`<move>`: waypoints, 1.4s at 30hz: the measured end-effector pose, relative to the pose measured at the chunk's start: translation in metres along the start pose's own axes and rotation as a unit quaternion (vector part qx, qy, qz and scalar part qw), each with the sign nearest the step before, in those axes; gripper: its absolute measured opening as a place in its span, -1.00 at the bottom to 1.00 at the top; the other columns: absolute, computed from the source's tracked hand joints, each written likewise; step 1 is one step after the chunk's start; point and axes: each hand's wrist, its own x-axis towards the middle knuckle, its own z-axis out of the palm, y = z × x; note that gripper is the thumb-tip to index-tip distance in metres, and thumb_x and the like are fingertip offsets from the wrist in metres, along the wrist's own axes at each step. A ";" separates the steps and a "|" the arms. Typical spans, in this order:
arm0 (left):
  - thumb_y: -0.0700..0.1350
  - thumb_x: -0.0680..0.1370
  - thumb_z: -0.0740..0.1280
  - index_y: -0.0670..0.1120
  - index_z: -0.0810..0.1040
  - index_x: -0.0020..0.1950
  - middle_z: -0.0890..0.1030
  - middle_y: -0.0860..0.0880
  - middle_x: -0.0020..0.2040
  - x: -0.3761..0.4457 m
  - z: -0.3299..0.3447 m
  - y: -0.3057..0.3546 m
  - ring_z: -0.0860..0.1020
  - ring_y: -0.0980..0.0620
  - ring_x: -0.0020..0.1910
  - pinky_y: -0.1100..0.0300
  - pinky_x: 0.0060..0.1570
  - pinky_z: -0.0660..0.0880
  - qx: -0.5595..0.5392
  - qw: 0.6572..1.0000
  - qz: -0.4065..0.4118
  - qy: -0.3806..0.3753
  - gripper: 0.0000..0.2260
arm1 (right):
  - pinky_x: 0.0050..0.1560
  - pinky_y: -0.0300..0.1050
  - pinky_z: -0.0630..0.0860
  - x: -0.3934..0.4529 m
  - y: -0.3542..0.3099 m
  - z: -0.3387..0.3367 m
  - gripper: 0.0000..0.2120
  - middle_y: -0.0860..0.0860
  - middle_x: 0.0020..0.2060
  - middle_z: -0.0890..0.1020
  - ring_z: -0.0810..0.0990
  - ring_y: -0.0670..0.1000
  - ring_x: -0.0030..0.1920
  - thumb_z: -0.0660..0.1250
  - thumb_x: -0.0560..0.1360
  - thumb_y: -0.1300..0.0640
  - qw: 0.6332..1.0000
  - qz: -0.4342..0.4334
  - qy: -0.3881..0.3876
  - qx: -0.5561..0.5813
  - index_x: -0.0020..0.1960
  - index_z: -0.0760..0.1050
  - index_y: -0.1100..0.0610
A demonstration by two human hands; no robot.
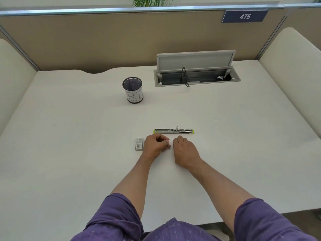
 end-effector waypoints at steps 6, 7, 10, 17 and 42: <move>-0.30 0.53 0.35 -0.21 0.70 -0.07 0.66 -0.15 -0.30 -0.004 0.000 0.000 0.63 0.01 -0.39 0.24 -0.42 0.52 0.065 0.998 -0.016 0.011 -0.87 | -0.17 -0.05 0.33 0.004 0.022 -0.009 -0.76 0.05 0.01 0.48 0.49 0.14 -0.03 0.16 0.40 0.34 0.961 0.084 -0.012 0.263 -0.02 0.33 0.05; -0.30 0.53 0.34 -0.19 0.71 -0.07 0.66 -0.15 -0.32 -0.004 0.000 0.000 0.62 0.01 -0.40 0.25 -0.44 0.50 0.076 0.997 -0.016 0.010 -0.86 | -0.23 -0.07 0.30 0.004 0.025 -0.010 -0.76 0.00 -0.07 0.47 0.47 0.10 -0.11 0.12 0.40 0.34 0.939 0.114 -0.005 0.324 -0.08 0.31 0.02; -0.26 0.54 0.37 -0.17 0.71 -0.08 0.66 -0.12 -0.35 -0.003 0.001 -0.001 0.58 0.02 -0.42 0.26 -0.45 0.49 0.103 0.995 -0.005 0.006 -0.88 | -0.28 -0.15 0.33 0.005 0.030 -0.015 -0.81 -0.07 -0.20 0.49 0.46 0.03 -0.18 0.14 0.49 0.32 0.906 0.139 0.008 0.400 -0.14 0.39 0.04; -0.17 0.46 0.45 0.04 0.69 -0.23 0.64 0.12 -0.42 -0.005 0.004 -0.005 0.56 0.16 -0.45 0.24 -0.32 0.56 0.209 0.977 0.049 -0.007 -0.88 | 0.04 -0.04 0.57 0.002 0.034 -0.019 -0.92 0.00 -0.07 0.68 0.64 0.01 -0.03 0.46 0.51 0.15 0.933 0.061 0.021 0.354 -0.04 0.73 0.11; -0.25 0.51 0.42 -0.14 0.73 -0.09 0.69 -0.14 -0.28 -0.004 0.001 -0.010 0.60 0.03 -0.36 0.16 -0.33 0.54 0.107 0.994 0.023 -0.013 -0.91 | -0.12 -0.09 0.38 -0.009 -0.005 0.002 -0.87 -0.01 0.05 0.55 0.57 0.07 0.06 0.25 0.60 0.18 0.951 0.171 0.064 0.252 0.07 0.55 0.04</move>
